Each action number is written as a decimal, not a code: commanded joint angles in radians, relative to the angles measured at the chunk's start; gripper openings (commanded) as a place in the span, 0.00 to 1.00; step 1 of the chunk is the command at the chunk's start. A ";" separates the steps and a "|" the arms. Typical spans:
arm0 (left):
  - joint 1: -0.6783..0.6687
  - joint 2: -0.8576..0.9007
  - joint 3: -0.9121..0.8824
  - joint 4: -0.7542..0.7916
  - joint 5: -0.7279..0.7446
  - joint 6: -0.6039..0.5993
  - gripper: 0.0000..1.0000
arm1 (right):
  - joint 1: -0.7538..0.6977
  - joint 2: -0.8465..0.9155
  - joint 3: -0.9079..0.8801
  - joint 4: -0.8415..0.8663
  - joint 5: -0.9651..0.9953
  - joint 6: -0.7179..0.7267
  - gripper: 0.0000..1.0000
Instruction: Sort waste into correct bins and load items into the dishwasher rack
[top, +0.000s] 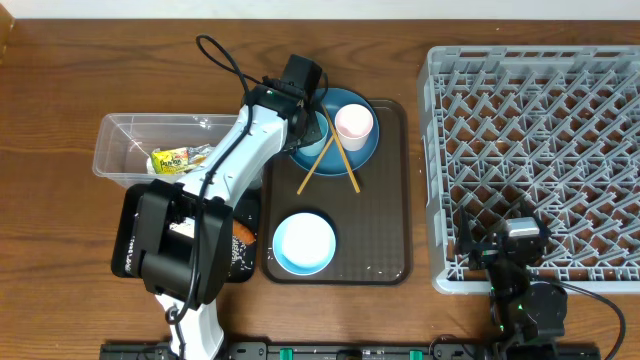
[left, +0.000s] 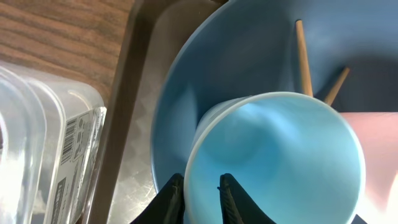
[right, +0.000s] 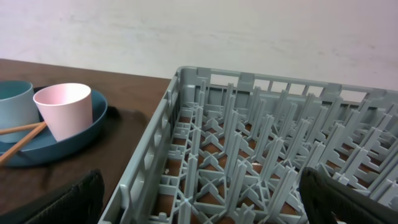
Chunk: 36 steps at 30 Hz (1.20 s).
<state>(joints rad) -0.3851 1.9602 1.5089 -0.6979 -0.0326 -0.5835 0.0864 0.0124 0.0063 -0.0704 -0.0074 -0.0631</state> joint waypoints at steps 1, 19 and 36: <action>0.005 0.014 -0.014 0.005 -0.006 -0.005 0.15 | 0.006 -0.005 -0.001 -0.004 0.000 -0.013 0.99; 0.061 -0.205 0.014 -0.051 -0.005 0.006 0.06 | 0.006 -0.005 -0.001 -0.004 0.000 -0.013 0.99; 0.065 -0.705 0.014 -0.272 0.498 0.208 0.06 | 0.006 -0.005 -0.001 -0.004 0.000 -0.013 0.99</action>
<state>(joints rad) -0.3180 1.2991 1.5093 -0.9619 0.2359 -0.4942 0.0864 0.0124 0.0063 -0.0704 -0.0074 -0.0631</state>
